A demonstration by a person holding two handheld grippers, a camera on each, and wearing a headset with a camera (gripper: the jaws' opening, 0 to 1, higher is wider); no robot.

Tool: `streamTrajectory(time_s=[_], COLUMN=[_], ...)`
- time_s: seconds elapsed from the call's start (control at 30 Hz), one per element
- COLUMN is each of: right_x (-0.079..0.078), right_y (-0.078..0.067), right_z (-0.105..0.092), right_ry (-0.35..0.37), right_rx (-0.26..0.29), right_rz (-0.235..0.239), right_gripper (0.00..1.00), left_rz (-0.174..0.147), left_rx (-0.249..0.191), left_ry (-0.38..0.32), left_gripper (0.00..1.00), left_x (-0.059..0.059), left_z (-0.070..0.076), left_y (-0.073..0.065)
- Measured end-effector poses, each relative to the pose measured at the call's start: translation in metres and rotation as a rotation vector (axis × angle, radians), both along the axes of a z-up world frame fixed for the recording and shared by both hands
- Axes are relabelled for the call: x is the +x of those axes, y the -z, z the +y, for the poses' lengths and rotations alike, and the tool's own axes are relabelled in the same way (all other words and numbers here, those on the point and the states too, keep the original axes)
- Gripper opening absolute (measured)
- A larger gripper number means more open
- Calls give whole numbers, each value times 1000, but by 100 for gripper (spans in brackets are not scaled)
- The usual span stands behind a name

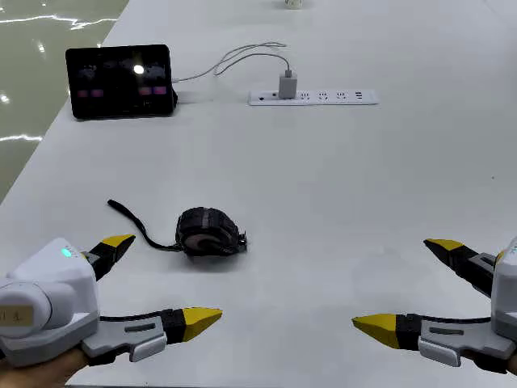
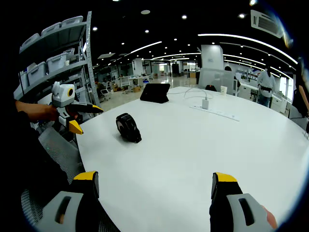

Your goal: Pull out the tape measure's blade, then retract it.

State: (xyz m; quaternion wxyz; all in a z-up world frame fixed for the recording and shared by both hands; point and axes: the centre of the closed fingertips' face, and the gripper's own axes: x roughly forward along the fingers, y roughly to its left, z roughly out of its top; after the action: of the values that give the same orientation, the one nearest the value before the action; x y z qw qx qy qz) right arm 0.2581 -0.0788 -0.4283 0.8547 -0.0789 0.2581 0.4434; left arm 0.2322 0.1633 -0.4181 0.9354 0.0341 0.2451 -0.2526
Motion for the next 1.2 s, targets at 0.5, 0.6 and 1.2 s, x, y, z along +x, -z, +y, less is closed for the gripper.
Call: streamTrajectory(time_s=[0.5, 0.6, 1.2], right_x=[0, 0, 4], right_y=[-2, -3, 0], right_z=[1, 1, -2], right_ry=[1, -2, -13], right_rx=[1, 2, -19], right_rz=[-9, -10, -16], right_gripper=[99, 99, 98], left_rz=[2, 0, -3], left_rx=[1, -1, 7], left_ry=[7, 7, 20], left_gripper=[99, 99, 99], left_x=[0, 0, 2], left_z=[0, -1, 1], left_y=[2, 1, 0])
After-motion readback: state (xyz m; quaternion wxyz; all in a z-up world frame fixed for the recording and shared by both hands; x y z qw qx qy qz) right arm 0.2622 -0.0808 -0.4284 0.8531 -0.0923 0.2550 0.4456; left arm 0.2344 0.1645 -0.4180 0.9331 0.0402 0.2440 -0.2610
